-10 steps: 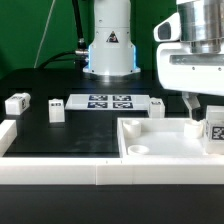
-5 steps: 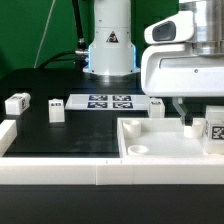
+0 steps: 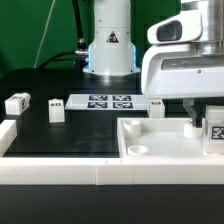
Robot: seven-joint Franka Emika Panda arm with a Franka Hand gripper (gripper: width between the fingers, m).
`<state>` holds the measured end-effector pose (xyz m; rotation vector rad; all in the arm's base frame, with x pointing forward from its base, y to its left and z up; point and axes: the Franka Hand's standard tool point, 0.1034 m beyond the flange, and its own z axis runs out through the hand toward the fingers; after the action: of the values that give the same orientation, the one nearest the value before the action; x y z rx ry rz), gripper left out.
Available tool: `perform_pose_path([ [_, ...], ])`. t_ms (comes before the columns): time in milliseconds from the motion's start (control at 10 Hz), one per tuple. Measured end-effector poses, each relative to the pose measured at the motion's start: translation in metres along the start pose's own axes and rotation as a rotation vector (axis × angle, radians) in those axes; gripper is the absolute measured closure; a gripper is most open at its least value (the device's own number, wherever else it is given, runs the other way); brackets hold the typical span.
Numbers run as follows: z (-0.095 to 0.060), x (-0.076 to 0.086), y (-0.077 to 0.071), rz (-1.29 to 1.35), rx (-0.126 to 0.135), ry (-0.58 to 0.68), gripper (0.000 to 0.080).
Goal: Assemble one leg
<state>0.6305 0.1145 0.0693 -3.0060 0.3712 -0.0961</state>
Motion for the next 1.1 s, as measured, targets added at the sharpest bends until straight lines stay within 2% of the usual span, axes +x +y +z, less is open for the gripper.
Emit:
perform_pose_path([
  [100,0.0,0.0001,0.0002,0.011,0.0,0.0,0.0509],
  [400,-0.0002,0.0015,0.004,0.063,0.003,0.001,0.0509],
  [600,0.0003,0.0011,0.0054,0.389,0.014,0.012,0.0509],
  [800,0.0002,-0.0004,0.0069,0.565,0.022,0.014,0.0509],
  [1100,0.0007,-0.0034,0.0067,0.976,0.034,0.004,0.0508],
])
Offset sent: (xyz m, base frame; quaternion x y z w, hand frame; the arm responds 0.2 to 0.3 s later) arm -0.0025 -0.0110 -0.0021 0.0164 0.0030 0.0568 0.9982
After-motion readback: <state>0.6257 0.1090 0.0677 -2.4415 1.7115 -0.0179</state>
